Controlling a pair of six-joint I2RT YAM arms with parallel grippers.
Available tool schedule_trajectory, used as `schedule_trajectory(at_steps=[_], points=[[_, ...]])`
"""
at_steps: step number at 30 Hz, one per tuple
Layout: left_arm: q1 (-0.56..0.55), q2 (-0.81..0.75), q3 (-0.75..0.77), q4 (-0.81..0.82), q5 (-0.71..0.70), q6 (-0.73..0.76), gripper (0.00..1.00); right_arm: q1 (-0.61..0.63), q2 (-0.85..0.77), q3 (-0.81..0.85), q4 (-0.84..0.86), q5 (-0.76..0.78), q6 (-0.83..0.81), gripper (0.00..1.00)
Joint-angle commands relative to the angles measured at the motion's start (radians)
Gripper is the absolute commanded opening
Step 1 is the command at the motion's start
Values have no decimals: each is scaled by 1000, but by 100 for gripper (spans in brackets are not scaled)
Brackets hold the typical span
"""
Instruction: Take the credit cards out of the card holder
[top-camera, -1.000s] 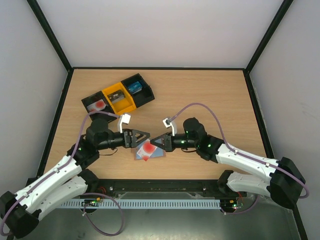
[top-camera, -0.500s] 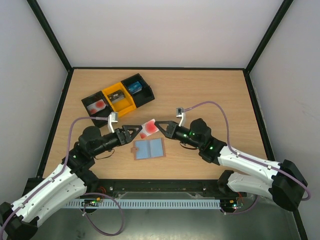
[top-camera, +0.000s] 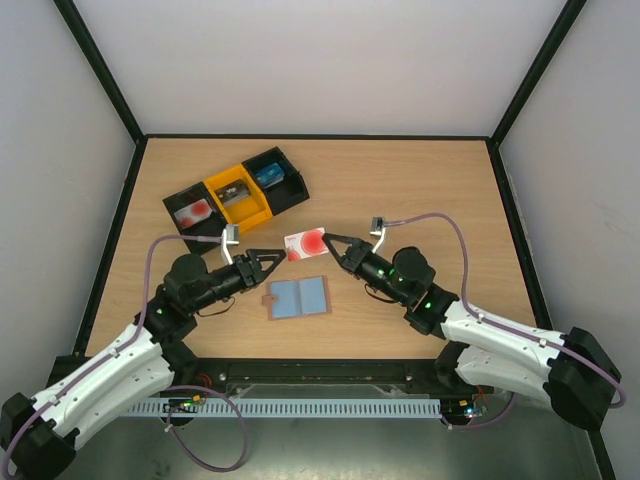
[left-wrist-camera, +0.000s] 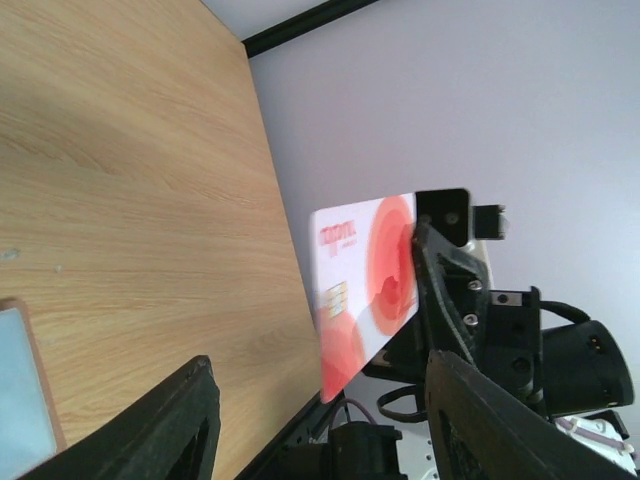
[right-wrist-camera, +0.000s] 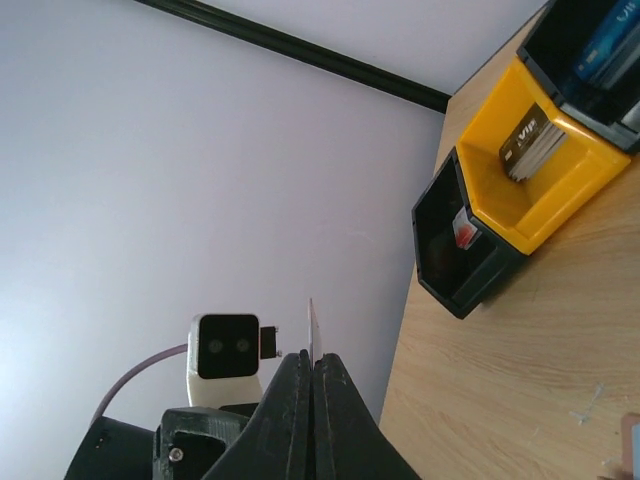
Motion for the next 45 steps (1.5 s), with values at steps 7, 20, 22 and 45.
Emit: schedule_trajectory(at_steps=[7,20,22,45], points=[[-1,88,-4,181,39,-30,46,-3,29,-48,169,6,110,2],[1,139,-10,243,56,-45,3,-3,48,-61,175,-7,113,2],[2,140,-11,242,57,-43,3,-5,49,-66,174,-9,111,4],[433,158,145,-166,264,234,3,-4,-75,-154,-47,10,-40,98]])
